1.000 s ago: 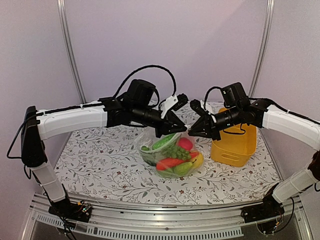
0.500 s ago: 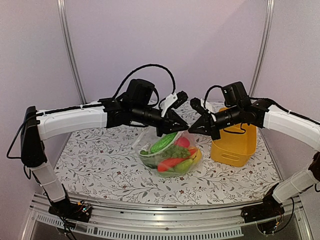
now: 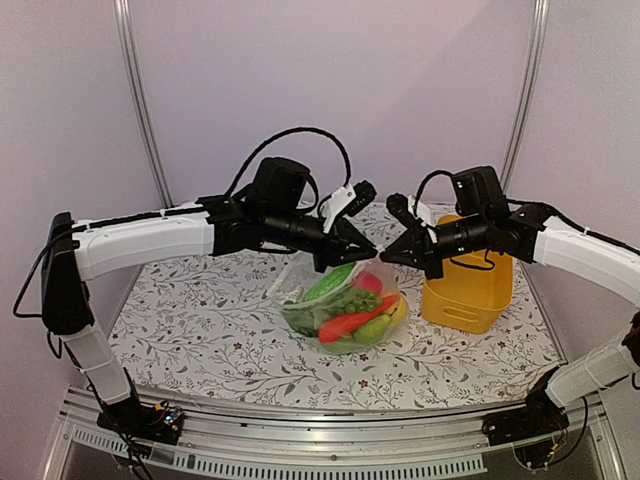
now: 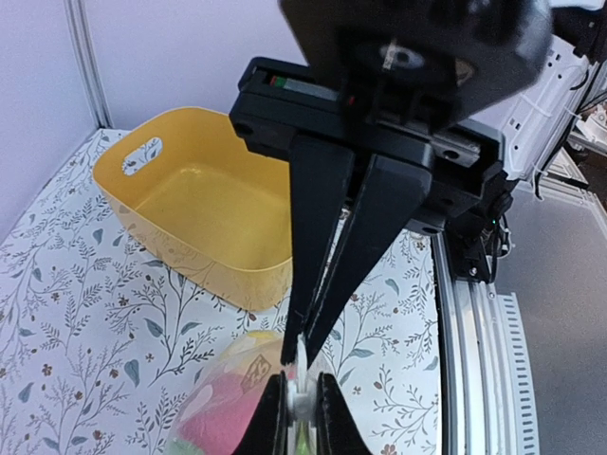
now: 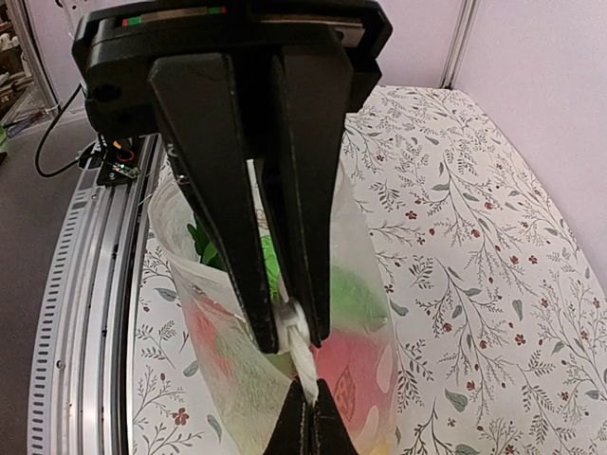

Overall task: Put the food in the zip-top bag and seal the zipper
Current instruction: Zip the zipper of the food storage bag.

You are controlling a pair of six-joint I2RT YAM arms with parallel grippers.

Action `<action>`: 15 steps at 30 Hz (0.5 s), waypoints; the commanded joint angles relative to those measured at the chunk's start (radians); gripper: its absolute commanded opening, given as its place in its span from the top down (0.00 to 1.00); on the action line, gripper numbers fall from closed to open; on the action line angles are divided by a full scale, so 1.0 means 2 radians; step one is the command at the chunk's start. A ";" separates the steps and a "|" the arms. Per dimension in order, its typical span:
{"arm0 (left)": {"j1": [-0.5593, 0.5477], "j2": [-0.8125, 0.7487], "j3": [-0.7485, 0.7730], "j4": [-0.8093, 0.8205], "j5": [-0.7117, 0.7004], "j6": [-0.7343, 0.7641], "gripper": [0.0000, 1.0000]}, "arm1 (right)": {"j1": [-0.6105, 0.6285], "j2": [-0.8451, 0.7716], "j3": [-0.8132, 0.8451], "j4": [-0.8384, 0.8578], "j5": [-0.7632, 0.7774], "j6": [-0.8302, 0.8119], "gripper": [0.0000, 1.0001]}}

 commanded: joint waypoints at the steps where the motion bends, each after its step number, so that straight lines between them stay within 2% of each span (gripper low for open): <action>1: 0.003 -0.011 0.006 -0.041 -0.017 -0.008 0.95 | -0.021 -0.020 -0.012 0.024 0.018 0.019 1.00; 8: 0.004 -0.017 0.001 -0.070 -0.040 -0.002 0.95 | -0.028 -0.032 -0.022 0.033 0.024 0.025 1.00; 15: 0.006 -0.056 -0.045 -0.086 -0.075 0.014 0.95 | -0.055 -0.041 -0.031 0.040 0.028 0.031 1.00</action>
